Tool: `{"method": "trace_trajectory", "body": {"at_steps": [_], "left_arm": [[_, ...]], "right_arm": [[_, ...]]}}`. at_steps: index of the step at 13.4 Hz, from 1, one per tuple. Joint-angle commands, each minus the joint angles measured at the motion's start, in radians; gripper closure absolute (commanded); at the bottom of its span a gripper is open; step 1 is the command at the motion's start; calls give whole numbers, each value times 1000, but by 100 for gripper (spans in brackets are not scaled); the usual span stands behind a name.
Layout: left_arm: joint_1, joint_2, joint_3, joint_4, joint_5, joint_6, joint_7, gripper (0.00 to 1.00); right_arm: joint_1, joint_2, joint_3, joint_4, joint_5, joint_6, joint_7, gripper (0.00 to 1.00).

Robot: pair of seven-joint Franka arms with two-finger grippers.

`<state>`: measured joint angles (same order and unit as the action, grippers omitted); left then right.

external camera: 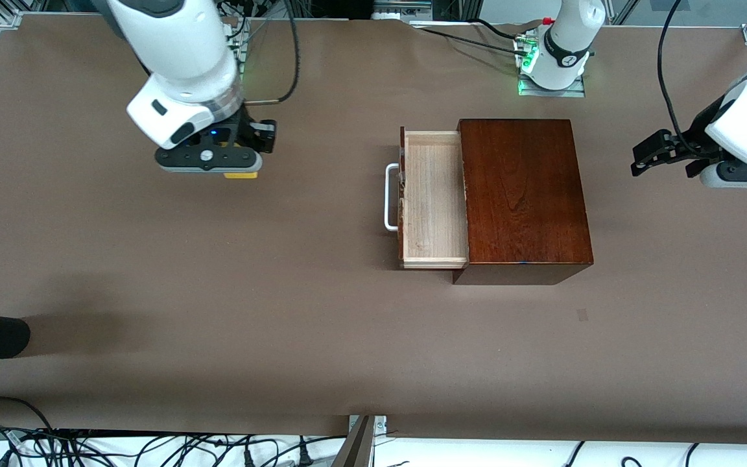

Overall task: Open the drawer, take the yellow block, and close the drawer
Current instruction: 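Lift the cube with the right gripper while the left gripper reaches the drawer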

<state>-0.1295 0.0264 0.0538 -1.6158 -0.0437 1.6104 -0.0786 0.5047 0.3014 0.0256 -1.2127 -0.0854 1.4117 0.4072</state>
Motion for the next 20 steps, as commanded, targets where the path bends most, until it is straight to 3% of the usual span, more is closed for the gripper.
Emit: {"method": "trace_trajectory", "body": {"at_steps": [1, 6, 9, 11, 17, 20], "left_arm": [[-2, 33, -15, 48, -19, -18, 3, 0], [-2, 53, -92, 51, -18, -17, -85, 0], [-53, 64, -109, 53, -13, -9, -162, 0], [-70, 76, -111, 51, -19, 5, -200, 0], [-153, 118, -111, 37, -21, 101, -326, 0], [-232, 159, -111, 40, -21, 135, -464, 0]], "right_arm": [[2, -114, -87, -152, 16, 38, -204, 100], [2, -254, -291, -398, 95, 177, -491, 100], [2, -268, -363, -488, 96, 246, -580, 100], [2, -295, -403, -609, 95, 359, -631, 100], [2, -246, -421, -859, 117, 697, -631, 100], [2, -150, -432, -874, 197, 782, -631, 100]]}}
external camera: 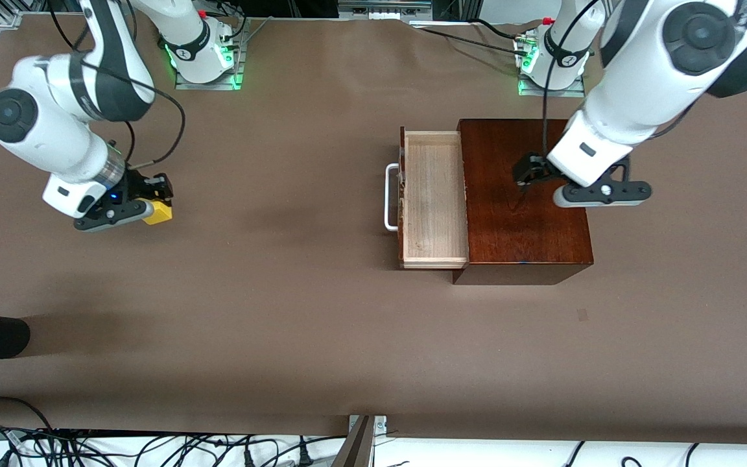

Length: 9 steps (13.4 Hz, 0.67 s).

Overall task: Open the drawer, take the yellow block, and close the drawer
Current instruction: 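Lift the cube with the right gripper while the left gripper reaches the drawer, then place the cube with the right gripper while the left gripper pushes the drawer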

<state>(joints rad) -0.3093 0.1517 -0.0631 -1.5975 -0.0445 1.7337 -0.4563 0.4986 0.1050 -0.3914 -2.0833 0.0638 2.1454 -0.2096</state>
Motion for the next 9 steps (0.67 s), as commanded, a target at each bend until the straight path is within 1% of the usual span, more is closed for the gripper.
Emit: {"method": "trace_trajectory", "body": {"at_steps": [1, 4, 7, 9], "left_arm": [[-86, 52, 8, 30, -20, 20, -143, 0], [-192, 109, 6, 31, -20, 91, -336, 0], [-287, 182, 6, 45, -21, 176, -543, 0], [-355, 254, 6, 95, -21, 205, -709, 0]], "right_arm": [[6, 73, -15, -3, 53, 72, -13, 100], [-3, 157, -15, -3, 111, 146, -56, 100], [-14, 202, -15, -1, 172, 172, -89, 100], [-15, 241, -15, -1, 206, 208, -126, 100]]}}
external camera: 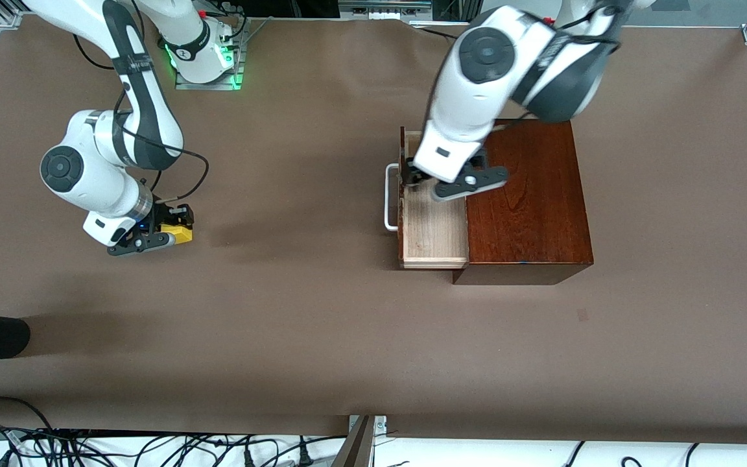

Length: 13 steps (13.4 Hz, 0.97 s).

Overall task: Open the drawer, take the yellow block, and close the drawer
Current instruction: 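Place the cube with the right gripper while the left gripper pushes the drawer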

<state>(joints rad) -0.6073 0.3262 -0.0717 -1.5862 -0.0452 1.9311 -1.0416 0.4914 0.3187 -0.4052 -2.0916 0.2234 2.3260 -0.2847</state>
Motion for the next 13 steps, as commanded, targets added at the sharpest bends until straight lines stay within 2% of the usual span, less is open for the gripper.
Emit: {"method": "trace_trajectory", "body": {"at_steps": [1, 3, 6, 7, 9, 12, 13], "left_arm": [[-87, 108, 15, 103, -19, 11, -220, 0], [-129, 143, 13, 135, -21, 25, -352, 0], [-164, 177, 12, 138, -21, 70, -435, 0], [-186, 194, 12, 138, -19, 100, -468, 0], [-196, 203, 13, 147, -18, 108, -486, 0], [-196, 211, 13, 147, -16, 114, -488, 0], [-198, 224, 13, 146, -16, 144, -488, 8]], "right_arm": [[-8, 46, -1, 7, 59, 47, -56, 100], [-8, 74, -1, 7, 60, 79, -62, 100], [-8, 91, 0, 7, 85, 87, -85, 100], [-8, 103, 0, 5, 147, 87, -97, 100], [-10, 125, 0, 5, 190, 89, -117, 100], [-22, 146, 0, 5, 200, 89, -110, 100], [-25, 154, -1, 5, 200, 89, -110, 100]]}}
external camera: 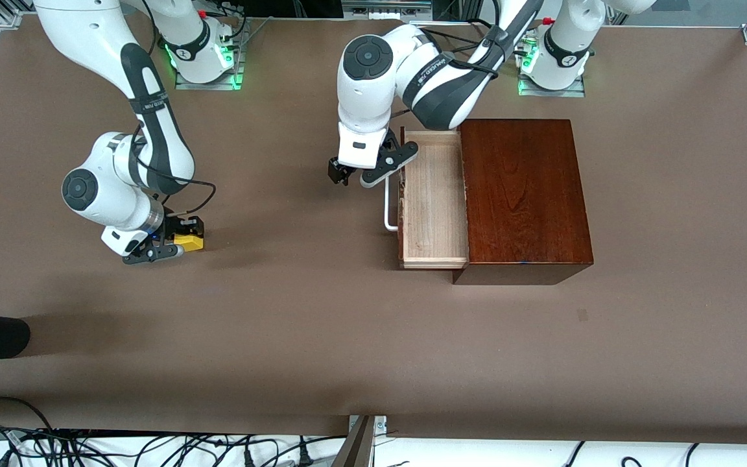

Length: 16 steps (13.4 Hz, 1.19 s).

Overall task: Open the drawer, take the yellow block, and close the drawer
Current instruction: 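Place the cube with the right gripper while the left gripper pushes the drawer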

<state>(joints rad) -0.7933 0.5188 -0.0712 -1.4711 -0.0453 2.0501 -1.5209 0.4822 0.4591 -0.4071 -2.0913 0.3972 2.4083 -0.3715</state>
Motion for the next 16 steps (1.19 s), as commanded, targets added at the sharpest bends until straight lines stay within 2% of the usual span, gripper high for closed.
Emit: {"method": "trace_trajectory", "body": {"at_steps": [1, 2, 3, 4, 5, 6, 8, 13, 16], "left_arm": [[-12, 39, 13, 26, -21, 51, -9, 54], [-12, 50, 11, 25, -21, 61, -4, 92], [-12, 55, 13, 20, -19, 61, -1, 100], [-12, 64, 13, 20, -18, 61, -4, 100], [-12, 73, 13, 20, -22, 61, -18, 100], [-7, 84, 16, 20, -21, 62, -62, 100], [0, 99, 30, 20, -19, 62, -134, 100], [12, 98, 85, 20, -5, 48, -131, 100], [13, 99, 109, 12, 59, 33, -128, 100]], "right_arm": [[-22, 16, 1, 5, 26, 6, -23, 100], [-27, 21, 1, 5, 26, 6, -21, 86], [-27, 24, 1, 7, 31, 6, -6, 52], [-27, 24, 1, 8, 32, 5, 26, 33], [-27, 23, 2, 10, 32, 0, 42, 7], [-25, 20, 2, 13, 32, -3, 42, 0], [-25, 10, 2, 14, 32, -6, 45, 0], [-22, -45, 2, 40, 31, -38, 40, 0], [-22, -77, -18, 120, 19, -188, 60, 0]]}}
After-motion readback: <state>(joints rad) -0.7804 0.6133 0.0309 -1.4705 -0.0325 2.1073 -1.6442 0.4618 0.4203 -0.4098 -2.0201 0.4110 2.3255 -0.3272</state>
